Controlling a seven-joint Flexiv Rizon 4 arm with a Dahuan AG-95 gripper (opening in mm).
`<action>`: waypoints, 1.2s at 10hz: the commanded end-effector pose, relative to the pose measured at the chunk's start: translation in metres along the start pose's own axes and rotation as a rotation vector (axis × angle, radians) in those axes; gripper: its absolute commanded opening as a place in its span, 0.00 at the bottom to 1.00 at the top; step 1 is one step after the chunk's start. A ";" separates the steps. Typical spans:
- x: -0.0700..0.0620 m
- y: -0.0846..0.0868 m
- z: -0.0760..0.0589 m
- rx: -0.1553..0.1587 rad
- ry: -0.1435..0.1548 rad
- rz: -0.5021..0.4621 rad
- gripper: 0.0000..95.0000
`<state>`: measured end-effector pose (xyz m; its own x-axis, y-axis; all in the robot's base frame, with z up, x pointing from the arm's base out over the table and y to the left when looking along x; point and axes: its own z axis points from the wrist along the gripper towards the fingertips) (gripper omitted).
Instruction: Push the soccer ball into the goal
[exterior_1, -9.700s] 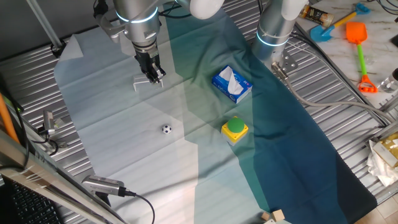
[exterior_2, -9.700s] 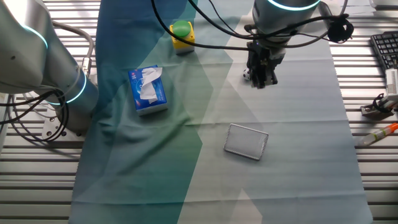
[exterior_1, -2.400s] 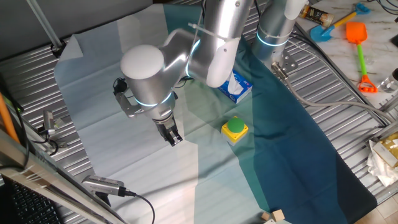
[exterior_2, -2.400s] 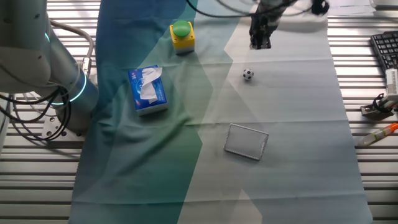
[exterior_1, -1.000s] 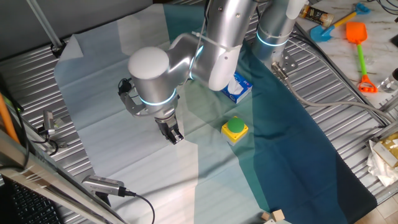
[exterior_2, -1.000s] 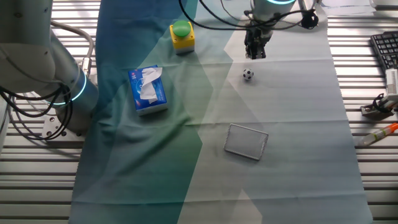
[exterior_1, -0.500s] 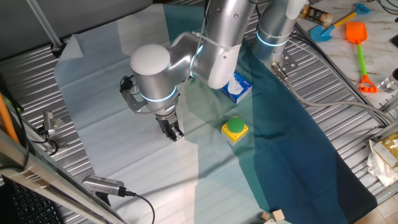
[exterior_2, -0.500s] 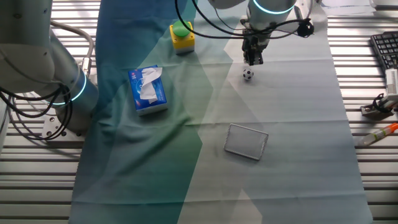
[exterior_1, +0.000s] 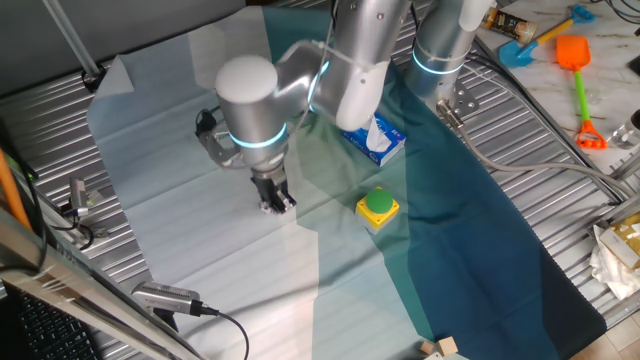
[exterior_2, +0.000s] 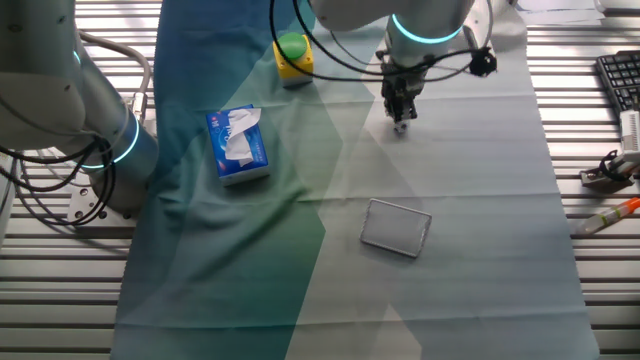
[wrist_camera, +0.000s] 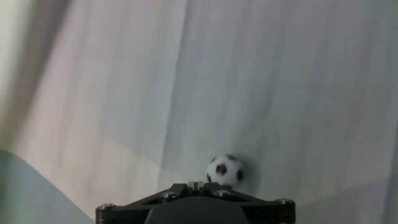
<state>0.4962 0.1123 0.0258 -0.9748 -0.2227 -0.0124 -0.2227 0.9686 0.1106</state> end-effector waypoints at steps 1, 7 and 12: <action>0.005 -0.014 -0.007 -0.008 -0.002 -0.028 0.00; 0.002 -0.010 -0.014 -0.031 -0.007 -0.017 0.00; -0.026 -0.004 -0.017 -0.036 -0.001 0.017 0.00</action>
<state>0.5247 0.1129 0.0421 -0.9785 -0.2061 -0.0103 -0.2053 0.9674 0.1484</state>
